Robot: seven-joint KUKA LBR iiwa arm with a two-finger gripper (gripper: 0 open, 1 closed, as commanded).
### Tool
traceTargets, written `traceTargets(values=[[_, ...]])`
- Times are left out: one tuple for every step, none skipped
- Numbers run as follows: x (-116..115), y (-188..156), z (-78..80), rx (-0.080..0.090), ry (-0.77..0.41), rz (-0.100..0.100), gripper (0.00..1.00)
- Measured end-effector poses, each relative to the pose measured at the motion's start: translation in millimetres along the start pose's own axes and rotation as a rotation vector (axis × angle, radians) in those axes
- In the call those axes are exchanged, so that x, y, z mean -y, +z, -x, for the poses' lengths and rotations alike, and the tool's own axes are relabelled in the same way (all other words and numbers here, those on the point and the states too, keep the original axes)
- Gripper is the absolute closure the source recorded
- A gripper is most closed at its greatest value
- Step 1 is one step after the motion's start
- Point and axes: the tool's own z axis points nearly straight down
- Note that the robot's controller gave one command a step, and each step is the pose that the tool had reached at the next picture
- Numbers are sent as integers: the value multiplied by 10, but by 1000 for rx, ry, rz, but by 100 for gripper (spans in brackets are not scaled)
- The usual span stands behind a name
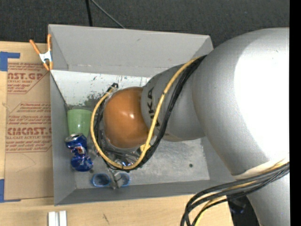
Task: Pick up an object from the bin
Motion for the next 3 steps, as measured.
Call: traceTargets(values=[[7,-8,-2,-1,2,1,100],[141,-240,1,2,-551,-1,100],[134,-235,-3,1,-550,1,0]])
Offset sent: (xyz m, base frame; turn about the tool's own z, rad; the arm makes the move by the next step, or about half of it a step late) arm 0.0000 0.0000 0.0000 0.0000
